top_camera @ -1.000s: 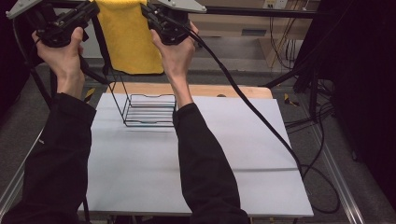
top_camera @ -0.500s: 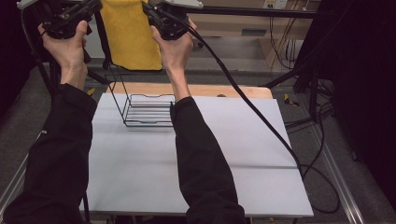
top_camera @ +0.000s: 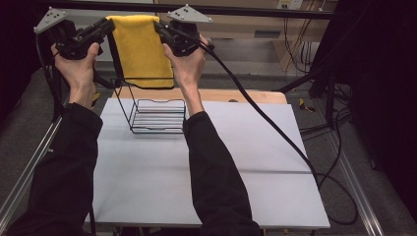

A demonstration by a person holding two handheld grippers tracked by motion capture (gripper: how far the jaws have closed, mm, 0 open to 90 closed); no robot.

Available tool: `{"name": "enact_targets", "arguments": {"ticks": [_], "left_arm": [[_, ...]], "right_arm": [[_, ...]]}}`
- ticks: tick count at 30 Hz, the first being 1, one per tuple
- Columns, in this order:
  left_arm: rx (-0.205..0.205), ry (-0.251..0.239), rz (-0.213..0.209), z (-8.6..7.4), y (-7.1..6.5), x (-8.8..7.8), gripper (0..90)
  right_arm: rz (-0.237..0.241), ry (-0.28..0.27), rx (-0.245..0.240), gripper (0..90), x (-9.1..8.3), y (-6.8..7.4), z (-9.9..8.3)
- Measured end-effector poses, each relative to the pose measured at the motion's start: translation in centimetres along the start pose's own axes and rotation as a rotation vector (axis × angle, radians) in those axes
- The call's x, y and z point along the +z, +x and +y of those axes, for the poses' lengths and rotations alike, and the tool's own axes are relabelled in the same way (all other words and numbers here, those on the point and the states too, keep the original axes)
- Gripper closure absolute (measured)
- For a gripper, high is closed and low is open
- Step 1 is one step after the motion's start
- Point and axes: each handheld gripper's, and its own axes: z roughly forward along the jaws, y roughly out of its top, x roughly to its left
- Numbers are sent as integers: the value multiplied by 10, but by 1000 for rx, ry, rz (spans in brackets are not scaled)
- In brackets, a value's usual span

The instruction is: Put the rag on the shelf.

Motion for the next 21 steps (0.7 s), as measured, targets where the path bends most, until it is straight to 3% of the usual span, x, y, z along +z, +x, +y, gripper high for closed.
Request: {"name": "enact_targets", "arguments": {"ticks": [8, 21], "left_arm": [[9, 44, -17, -21, 0, -12, 784], [36, 78, -40, -33, -6, -20, 784]], "right_arm": [[23, 40, -10, 845, -7, 4, -21], [36, 69, -2, 844, -15, 5, -37]]}}
